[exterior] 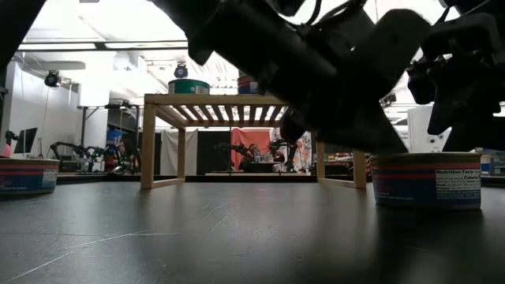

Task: Stack canned seafood by type on shelf
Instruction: Stack the blue pink tuna can on top of the blue pink tuna can on the shelf

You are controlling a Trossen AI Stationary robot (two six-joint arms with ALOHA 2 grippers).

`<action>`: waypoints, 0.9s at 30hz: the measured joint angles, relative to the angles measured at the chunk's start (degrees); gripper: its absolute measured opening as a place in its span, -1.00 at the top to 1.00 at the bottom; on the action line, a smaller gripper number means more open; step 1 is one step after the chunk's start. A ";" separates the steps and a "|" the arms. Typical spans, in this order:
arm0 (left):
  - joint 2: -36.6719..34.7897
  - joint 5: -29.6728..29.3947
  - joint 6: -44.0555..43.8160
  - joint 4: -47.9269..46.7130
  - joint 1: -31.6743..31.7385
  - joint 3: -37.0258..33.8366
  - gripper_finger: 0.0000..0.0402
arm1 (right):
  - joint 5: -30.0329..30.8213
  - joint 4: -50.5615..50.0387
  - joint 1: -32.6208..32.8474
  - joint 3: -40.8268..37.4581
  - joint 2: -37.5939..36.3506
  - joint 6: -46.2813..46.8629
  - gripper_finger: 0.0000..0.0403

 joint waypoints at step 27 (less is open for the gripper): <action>1.26 -2.23 -9.69 -2.27 -1.88 0.68 1.00 | -4.50 15.45 1.11 -5.18 8.17 1.42 -0.33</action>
